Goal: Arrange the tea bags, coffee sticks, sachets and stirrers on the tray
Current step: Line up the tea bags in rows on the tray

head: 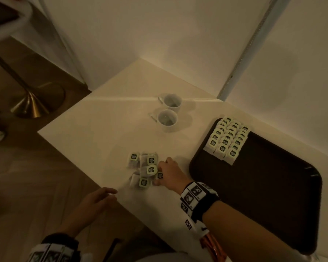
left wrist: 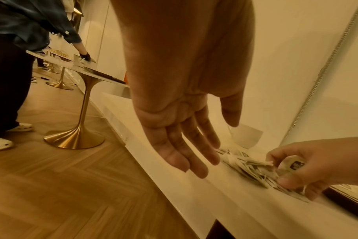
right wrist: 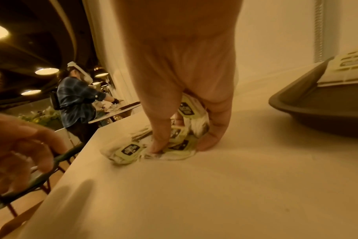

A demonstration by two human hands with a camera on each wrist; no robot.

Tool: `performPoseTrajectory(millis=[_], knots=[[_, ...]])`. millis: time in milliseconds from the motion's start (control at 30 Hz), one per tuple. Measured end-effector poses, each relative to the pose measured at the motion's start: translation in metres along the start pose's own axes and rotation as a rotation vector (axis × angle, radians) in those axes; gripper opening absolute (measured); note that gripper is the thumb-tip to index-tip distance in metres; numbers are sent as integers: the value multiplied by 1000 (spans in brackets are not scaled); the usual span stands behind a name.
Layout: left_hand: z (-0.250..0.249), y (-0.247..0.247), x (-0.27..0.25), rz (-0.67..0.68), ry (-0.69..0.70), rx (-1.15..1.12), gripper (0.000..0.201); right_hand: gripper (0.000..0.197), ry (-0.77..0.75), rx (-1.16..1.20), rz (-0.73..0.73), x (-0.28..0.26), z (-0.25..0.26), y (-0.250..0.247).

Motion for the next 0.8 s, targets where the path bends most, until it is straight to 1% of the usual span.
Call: performPoseTrajectory(millis=[67, 167, 233, 367, 467, 533, 567, 667, 733, 800], knots=[[4, -4, -3, 3, 0, -7, 18, 43, 5, 15, -16, 0, -2, -3], [5, -10, -2, -8, 8, -11, 18, 41, 3, 19, -23, -1, -5, -7], [3, -11, -1, -11, 18, -25, 18, 41, 6, 1, -9, -3, -5, -7], [-5, -12, -1, 12, 45, -36, 18, 30, 2, -41, 31, -5, -8, -5], [-13, -11, 1, 44, 55, -21, 19, 23, -11, 35, 67, -6, -15, -14], [-27, -6, 4, 82, 73, -18, 19, 19, -7, 107, 64, -10, -20, -31], [-38, -2, 7, 102, 91, -20, 18, 21, -2, 166, 50, -14, -21, -44], [-85, 18, 22, 137, 173, -53, 18, 30, 37, 492, -20, -29, -23, -88], [-124, 37, 32, 158, 238, -157, 20, 30, 29, 676, -86, -41, -21, -119], [-160, 57, 42, 223, 283, -338, 32, 32, 5, 789, -145, -53, -18, -146]])
Point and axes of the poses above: each hand's wrist, its own x-axis towards the middle knuckle, its own y-axis out of the palm, z = x × y, the point moved 5 cm from there along x, towards the middle knuckle, and after that the axes turned 5 degrees about -x, right-handed, at the moved point
